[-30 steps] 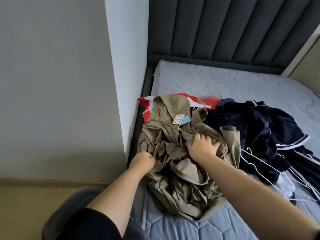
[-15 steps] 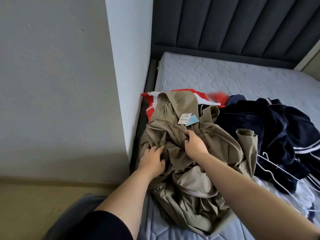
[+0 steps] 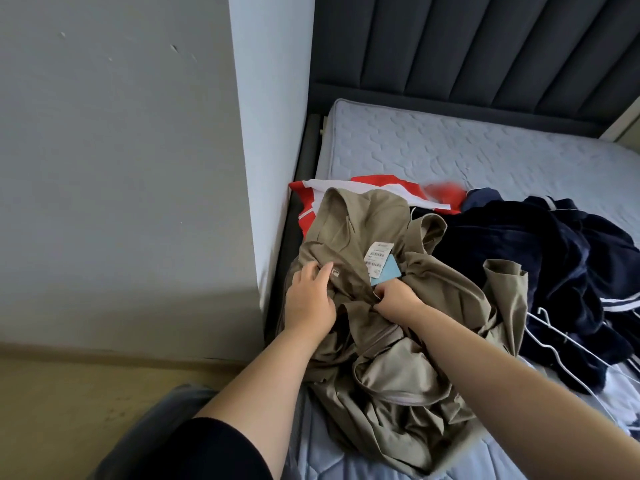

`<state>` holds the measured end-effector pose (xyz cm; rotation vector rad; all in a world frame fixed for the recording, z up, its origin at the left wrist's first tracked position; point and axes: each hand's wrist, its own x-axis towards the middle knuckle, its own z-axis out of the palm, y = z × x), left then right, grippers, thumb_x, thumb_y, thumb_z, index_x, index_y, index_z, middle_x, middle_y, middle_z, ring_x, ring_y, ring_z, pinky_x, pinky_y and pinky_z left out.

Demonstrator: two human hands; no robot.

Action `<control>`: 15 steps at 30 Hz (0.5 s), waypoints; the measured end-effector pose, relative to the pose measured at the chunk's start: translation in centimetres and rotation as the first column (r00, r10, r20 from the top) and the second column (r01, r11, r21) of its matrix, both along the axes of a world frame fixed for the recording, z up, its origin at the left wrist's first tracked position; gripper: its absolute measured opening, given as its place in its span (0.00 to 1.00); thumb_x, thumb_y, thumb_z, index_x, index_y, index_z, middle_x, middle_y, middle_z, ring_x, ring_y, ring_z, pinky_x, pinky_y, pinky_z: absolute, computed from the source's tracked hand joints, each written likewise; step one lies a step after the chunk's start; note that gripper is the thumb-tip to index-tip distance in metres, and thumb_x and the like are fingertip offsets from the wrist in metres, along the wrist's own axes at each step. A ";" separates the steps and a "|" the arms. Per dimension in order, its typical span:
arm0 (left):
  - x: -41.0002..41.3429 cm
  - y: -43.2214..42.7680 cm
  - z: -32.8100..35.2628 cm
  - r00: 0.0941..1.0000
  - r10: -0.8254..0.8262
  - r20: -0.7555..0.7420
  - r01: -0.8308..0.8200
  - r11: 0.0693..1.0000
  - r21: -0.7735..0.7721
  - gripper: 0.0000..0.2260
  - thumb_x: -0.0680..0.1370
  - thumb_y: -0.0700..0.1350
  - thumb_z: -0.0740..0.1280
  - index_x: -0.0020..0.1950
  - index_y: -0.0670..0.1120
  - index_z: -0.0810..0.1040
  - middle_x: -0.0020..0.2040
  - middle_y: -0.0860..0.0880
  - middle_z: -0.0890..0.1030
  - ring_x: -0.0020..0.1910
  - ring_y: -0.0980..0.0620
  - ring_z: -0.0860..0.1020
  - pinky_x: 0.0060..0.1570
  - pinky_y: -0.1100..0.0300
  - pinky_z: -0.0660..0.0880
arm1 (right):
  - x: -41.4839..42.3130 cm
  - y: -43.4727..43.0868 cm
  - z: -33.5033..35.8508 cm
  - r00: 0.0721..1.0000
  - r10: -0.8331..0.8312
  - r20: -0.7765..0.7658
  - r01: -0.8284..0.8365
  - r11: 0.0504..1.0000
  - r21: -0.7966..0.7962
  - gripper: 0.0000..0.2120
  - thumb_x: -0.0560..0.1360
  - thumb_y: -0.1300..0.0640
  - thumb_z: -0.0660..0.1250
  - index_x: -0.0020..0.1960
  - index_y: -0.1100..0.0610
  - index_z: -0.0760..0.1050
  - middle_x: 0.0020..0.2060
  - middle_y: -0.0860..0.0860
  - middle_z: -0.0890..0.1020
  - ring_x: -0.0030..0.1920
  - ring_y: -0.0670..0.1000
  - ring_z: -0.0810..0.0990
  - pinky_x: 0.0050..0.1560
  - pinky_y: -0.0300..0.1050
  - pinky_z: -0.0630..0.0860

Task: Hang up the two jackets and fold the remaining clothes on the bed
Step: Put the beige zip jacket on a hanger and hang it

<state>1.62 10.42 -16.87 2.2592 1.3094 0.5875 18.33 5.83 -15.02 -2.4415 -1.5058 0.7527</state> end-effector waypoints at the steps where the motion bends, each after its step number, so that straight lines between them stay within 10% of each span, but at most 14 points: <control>1: 0.1 -0.1 0.2 0.999 -0.021 -0.035 0.022 0.998 0.052 0.28 0.76 0.38 0.62 0.75 0.51 0.60 0.75 0.47 0.59 0.72 0.46 0.58 0.68 0.52 0.62 | -0.1 -0.6 0.3 0.999 0.050 -0.012 -0.050 0.998 -0.029 0.09 0.71 0.62 0.66 0.32 0.60 0.75 0.29 0.52 0.74 0.38 0.52 0.73 0.32 0.39 0.66; 5: 0.3 -0.5 0.7 0.968 -0.199 -0.155 0.224 0.960 0.168 0.25 0.76 0.38 0.63 0.72 0.52 0.66 0.77 0.49 0.53 0.76 0.47 0.47 0.73 0.47 0.48 | -0.5 -2.6 2.1 0.974 0.184 -0.135 -0.207 0.960 -0.189 0.08 0.67 0.61 0.67 0.31 0.55 0.72 0.27 0.47 0.73 0.30 0.46 0.71 0.29 0.31 0.65; 8: -0.1 -0.9 0.9 0.928 -0.268 -0.260 0.305 0.946 0.110 0.13 0.74 0.37 0.60 0.56 0.46 0.76 0.71 0.48 0.67 0.76 0.47 0.51 0.72 0.43 0.44 | -0.8 -3.4 4.0 0.958 0.208 -0.197 -0.261 0.917 -0.301 0.05 0.66 0.54 0.72 0.34 0.52 0.76 0.28 0.43 0.77 0.30 0.41 0.74 0.33 0.34 0.69; 11: -0.7 -1.1 1.6 0.967 -0.196 -0.160 0.216 0.970 0.114 0.03 0.74 0.39 0.62 0.43 0.47 0.72 0.43 0.49 0.78 0.54 0.47 0.74 0.74 0.47 0.47 | -0.1 -3.3 4.9 0.990 -0.066 -0.126 0.080 0.991 0.110 0.13 0.66 0.60 0.71 0.27 0.55 0.70 0.24 0.48 0.72 0.29 0.46 0.72 0.29 0.40 0.66; 13: -0.6 -1.4 2.4 0.992 -0.119 0.038 0.108 0.971 0.213 0.11 0.72 0.37 0.65 0.36 0.47 0.65 0.29 0.54 0.67 0.33 0.49 0.69 0.67 0.49 0.64 | 1.0 -3.2 5.2 0.913 -0.398 -0.094 0.382 0.748 0.543 0.13 0.66 0.66 0.65 0.27 0.57 0.66 0.29 0.51 0.71 0.33 0.52 0.70 0.31 0.44 0.61; 15: -0.5 -1.6 2.7 0.979 -0.041 0.198 -0.025 0.947 0.320 0.16 0.70 0.34 0.68 0.33 0.46 0.62 0.28 0.54 0.63 0.29 0.50 0.64 0.37 0.54 0.72 | 1.7 -3.4 5.4 0.854 -0.508 -0.112 0.441 0.591 0.675 0.10 0.66 0.68 0.62 0.30 0.58 0.66 0.38 0.53 0.72 0.40 0.55 0.71 0.37 0.43 0.61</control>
